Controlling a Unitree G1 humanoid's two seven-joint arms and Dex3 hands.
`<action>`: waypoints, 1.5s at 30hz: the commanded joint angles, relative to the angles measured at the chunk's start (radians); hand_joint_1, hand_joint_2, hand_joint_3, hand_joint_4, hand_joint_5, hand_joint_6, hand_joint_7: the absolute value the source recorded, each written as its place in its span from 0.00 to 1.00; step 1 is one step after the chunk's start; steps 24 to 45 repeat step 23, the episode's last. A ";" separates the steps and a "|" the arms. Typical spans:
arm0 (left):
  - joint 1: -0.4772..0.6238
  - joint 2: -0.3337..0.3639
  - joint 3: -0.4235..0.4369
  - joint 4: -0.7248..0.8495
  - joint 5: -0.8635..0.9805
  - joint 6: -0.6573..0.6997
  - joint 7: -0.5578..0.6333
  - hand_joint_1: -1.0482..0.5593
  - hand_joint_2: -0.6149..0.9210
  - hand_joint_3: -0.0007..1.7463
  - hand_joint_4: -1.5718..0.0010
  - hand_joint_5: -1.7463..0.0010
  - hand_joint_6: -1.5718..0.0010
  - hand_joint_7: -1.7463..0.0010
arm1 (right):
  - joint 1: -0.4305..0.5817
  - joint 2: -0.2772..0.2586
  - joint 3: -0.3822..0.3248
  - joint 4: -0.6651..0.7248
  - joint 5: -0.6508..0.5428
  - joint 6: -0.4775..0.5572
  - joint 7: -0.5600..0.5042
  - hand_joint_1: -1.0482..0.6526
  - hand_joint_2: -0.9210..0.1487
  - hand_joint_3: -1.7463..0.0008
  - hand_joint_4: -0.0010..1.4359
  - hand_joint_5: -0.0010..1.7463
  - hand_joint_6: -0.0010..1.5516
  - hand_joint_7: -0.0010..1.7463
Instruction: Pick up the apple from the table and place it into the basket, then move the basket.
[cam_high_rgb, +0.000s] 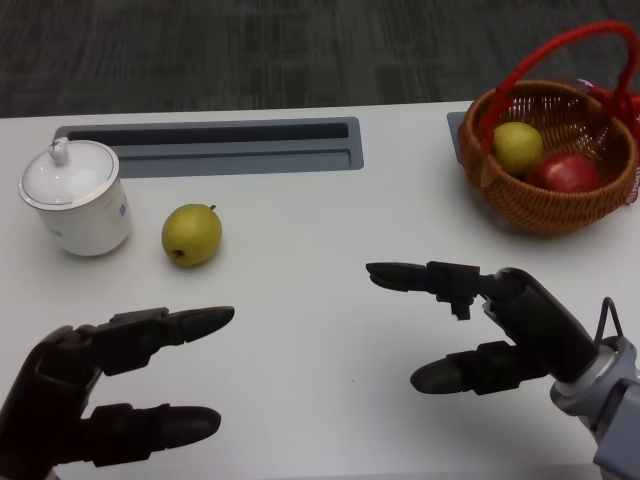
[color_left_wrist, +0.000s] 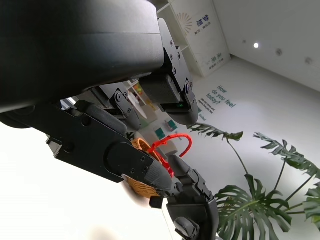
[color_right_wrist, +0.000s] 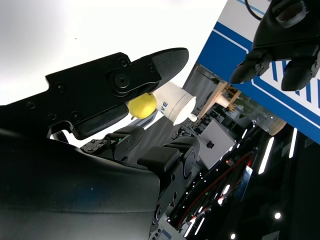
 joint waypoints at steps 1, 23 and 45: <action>-0.023 0.020 0.009 0.012 -0.016 -0.008 -0.013 0.37 0.91 0.00 0.45 0.99 0.50 0.99 | 0.002 0.020 -0.029 0.021 0.021 -0.021 0.018 0.31 0.09 1.00 0.49 0.02 0.41 0.01; -0.045 0.036 0.021 0.014 -0.047 0.015 -0.044 0.39 0.91 0.00 0.41 0.99 0.45 0.99 | 0.010 0.082 -0.092 0.033 0.021 -0.005 0.095 0.33 0.12 1.00 0.51 0.00 0.44 0.00; -0.045 0.036 0.021 0.014 -0.047 0.015 -0.044 0.39 0.91 0.00 0.41 0.99 0.45 0.99 | 0.010 0.082 -0.092 0.033 0.021 -0.005 0.095 0.33 0.12 1.00 0.51 0.00 0.44 0.00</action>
